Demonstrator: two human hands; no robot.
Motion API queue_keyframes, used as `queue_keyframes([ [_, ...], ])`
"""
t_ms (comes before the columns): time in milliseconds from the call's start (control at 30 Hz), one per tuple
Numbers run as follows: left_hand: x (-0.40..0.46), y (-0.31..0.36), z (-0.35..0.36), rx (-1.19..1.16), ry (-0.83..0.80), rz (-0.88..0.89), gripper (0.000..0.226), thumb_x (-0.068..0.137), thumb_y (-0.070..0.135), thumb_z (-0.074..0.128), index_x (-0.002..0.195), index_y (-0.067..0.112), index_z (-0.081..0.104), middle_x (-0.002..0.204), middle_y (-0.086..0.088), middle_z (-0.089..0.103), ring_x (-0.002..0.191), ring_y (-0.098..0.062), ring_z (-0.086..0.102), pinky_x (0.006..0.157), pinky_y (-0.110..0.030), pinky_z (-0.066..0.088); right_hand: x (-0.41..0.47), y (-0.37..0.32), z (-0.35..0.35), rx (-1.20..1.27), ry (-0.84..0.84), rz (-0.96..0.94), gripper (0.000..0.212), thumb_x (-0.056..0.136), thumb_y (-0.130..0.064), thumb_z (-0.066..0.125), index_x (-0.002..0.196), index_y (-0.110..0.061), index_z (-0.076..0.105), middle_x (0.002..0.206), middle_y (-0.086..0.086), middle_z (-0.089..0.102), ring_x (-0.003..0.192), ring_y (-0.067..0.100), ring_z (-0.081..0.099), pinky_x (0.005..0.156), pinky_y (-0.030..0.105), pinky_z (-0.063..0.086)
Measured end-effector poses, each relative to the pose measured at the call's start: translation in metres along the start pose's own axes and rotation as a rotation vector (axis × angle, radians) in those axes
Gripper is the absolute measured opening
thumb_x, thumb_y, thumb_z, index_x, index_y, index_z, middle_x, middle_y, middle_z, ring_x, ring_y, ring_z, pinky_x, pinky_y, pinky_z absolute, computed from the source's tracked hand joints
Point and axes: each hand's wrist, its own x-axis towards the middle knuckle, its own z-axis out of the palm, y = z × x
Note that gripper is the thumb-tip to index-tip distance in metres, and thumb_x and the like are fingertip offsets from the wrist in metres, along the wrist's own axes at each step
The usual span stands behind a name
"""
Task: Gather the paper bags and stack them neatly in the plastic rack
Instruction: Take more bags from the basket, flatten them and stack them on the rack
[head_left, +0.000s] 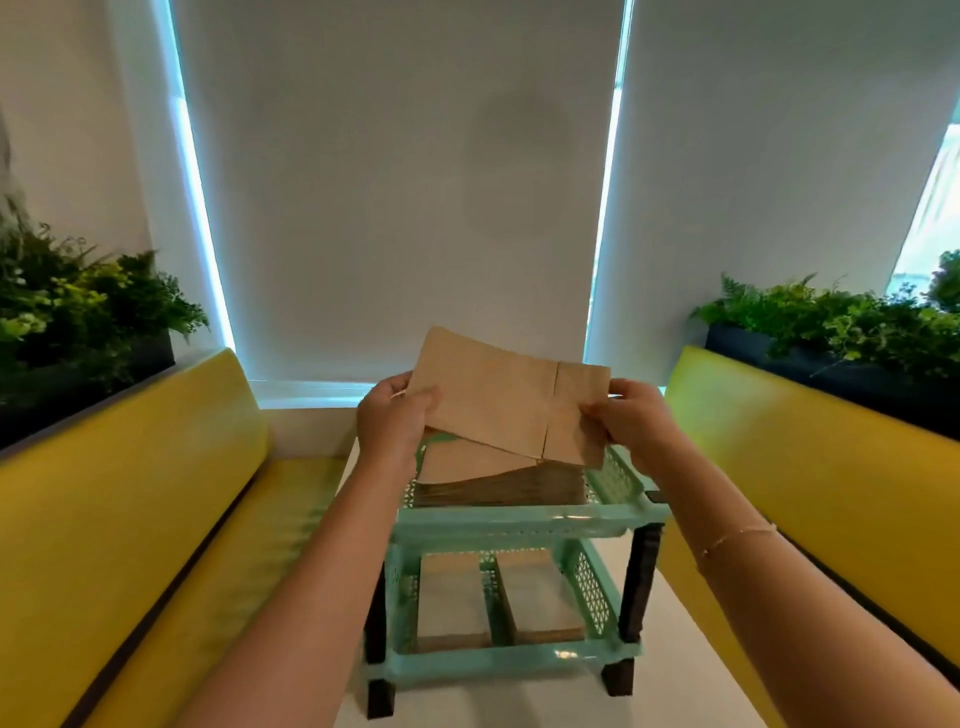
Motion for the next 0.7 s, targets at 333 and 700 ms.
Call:
queue_keyframes([
  [333,0.047,-0.045,0.015,1.151,-0.141,-0.075,0.017,0.085,0.014,0.058,0.095,0.001,0.055,0.095,-0.012,0.059,0.088,-0.023,0.059,0.065,-0.027,0.044,0.072,0.021,0.041,-0.764,0.026,-0.018,0.03,0.092,-0.015,0.05,0.113,0.004,0.06,0.119,0.017,0.061,0.112,0.029,0.057,0.089,0.029,0.044],
  [700,0.052,-0.066,0.028,1.434,-0.34,-0.105,0.052,0.097,0.042,0.042,0.127,0.0,0.05,0.131,-0.017,0.053,0.116,-0.029,0.052,0.095,-0.035,0.042,0.065,0.033,0.044,-0.869,-0.151,0.182,0.033,0.096,-0.014,0.041,0.123,0.002,0.053,0.128,0.017,0.055,0.119,0.031,0.052,0.098,0.032,0.042],
])
